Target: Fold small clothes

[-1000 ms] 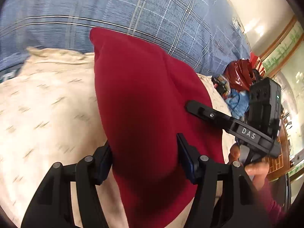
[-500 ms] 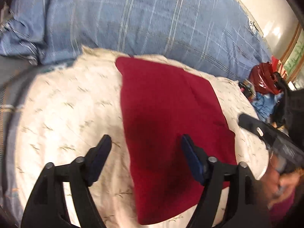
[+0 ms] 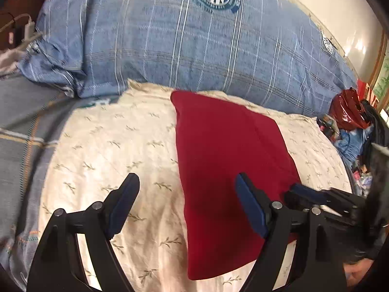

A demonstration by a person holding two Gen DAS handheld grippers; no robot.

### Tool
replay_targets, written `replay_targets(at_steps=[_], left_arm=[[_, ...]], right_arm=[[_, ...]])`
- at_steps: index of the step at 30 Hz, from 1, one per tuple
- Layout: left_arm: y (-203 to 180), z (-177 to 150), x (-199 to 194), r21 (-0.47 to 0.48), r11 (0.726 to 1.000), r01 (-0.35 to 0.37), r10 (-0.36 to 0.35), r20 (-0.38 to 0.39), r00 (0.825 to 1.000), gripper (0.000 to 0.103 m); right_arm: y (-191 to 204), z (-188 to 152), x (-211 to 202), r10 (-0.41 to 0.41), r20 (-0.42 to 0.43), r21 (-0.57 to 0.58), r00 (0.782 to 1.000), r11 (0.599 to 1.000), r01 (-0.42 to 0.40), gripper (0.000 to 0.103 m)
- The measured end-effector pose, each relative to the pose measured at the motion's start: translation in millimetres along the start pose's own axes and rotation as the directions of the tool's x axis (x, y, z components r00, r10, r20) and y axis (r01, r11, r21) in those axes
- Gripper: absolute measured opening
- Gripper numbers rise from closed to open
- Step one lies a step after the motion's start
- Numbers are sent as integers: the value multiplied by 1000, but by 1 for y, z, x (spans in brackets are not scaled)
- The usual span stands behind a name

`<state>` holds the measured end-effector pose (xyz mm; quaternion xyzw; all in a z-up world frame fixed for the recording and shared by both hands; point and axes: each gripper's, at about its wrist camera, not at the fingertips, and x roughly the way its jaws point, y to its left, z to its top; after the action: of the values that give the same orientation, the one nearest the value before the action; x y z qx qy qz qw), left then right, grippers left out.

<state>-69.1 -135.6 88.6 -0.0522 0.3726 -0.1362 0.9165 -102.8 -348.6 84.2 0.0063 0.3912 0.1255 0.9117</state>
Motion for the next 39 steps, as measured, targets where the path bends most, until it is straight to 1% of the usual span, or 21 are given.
replay_targets(at_steps=[1, 2, 3, 4, 6, 8, 11, 13, 17, 22, 27, 39], left_arm=[[-2, 0, -1, 7, 1000, -5, 5, 9, 1000, 81], [-3, 1, -3, 12, 1000, -6, 5, 14, 1000, 81], [-5, 0, -4, 16, 1000, -6, 6, 16, 1000, 81], [-6, 0, -4, 18, 1000, -8, 8, 17, 1000, 81], [-10, 0, -5, 29, 1000, -11, 11, 15, 1000, 81], [-13, 0, -5, 33, 999, -16, 16, 19, 1000, 81], [-14, -2, -9, 33, 999, -20, 19, 37, 999, 81], [-14, -2, -10, 27, 999, -22, 21, 43, 999, 81], [-14, -3, -11, 26, 999, -29, 28, 49, 998, 81], [-15, -3, -11, 30, 999, -39, 37, 49, 998, 81], [-13, -4, -8, 26, 999, -41, 39, 44, 998, 81], [-15, -4, -4, 33, 998, -52, 51, 35, 998, 81]], right_arm=[[-1, 1, -5, 12, 14, 20, 1000, 1000, -13, 35], [-2, 2, -9, 15, 26, 37, 1000, 999, -15, 50], [-2, 3, -13, 1, 40, 53, 999, 999, -3, 57], [-3, 3, -18, -19, 60, 66, 998, 998, 15, 66], [-1, 5, -24, -51, 88, 82, 995, 996, 43, 67], [-1, 7, -27, -75, 107, 102, 991, 993, 64, 74], [-1, 9, -28, -119, 130, 115, 984, 988, 104, 81], [1, 9, -25, -140, 124, 105, 982, 986, 127, 84], [3, 9, -21, -134, 111, 106, 985, 987, 122, 85], [7, 8, -14, -154, 94, 96, 984, 985, 145, 86], [5, 7, -11, -173, 87, 114, 981, 980, 163, 86], [2, 9, -8, -180, 80, 131, 980, 977, 169, 86]])
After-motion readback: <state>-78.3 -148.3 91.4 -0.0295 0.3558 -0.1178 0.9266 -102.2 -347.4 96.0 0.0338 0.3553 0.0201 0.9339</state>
